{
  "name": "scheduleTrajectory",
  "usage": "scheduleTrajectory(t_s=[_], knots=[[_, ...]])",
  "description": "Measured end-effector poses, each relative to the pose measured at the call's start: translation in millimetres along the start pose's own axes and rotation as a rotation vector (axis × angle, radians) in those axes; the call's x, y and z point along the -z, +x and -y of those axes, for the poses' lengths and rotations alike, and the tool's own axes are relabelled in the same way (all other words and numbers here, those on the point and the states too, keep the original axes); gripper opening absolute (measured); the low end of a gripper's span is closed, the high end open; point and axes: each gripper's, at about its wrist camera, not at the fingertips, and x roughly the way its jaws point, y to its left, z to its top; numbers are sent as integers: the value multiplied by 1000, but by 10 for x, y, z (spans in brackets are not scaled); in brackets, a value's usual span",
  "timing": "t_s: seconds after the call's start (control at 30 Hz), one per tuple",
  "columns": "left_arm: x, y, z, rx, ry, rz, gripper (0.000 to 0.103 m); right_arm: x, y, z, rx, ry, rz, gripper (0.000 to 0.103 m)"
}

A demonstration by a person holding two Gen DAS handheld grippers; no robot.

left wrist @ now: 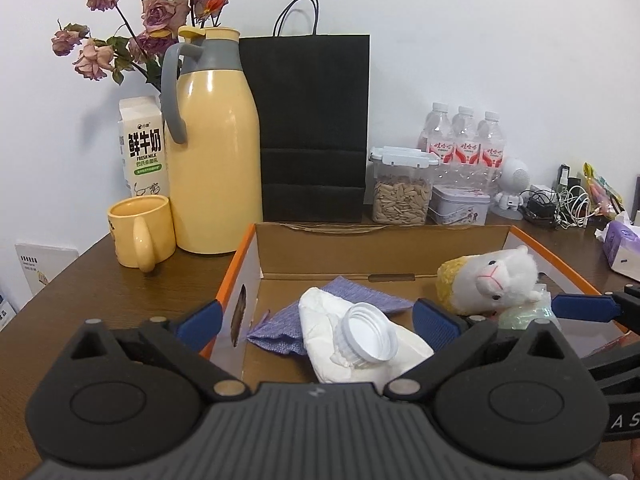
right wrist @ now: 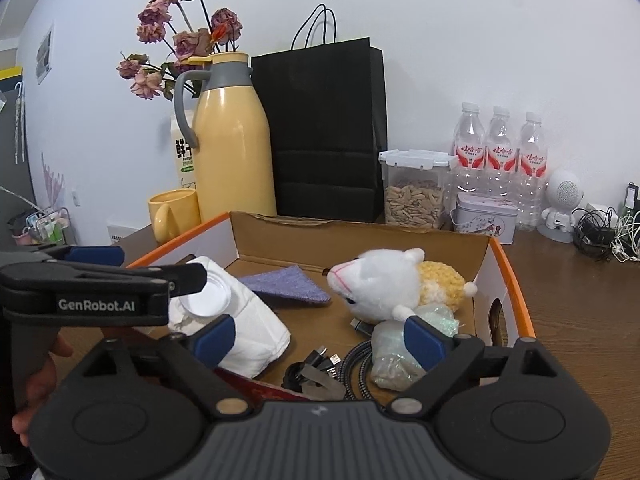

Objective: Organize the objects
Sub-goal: 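Carry the cap and strip into the box and open both tools, then move both tools back to the table toward the navy case and container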

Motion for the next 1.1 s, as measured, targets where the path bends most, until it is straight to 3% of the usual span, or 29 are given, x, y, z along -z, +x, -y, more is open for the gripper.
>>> scheduleTrajectory(t_s=[0.23,0.43,0.73,1.1], knots=[[-23,-74,13,-5,2,7,103,-16,-47,15,14,4,9,96],[-114,-334,-11,10,-6,46,103,-107,-293,-18,28,-8,69,103],[-127,-712,-104,2,-13,50,103,-122,-783,-115,43,-18,106,103],[11,-1234,-295,-28,-10,52,103,101,-1315,-260,37,-39,97,103]])
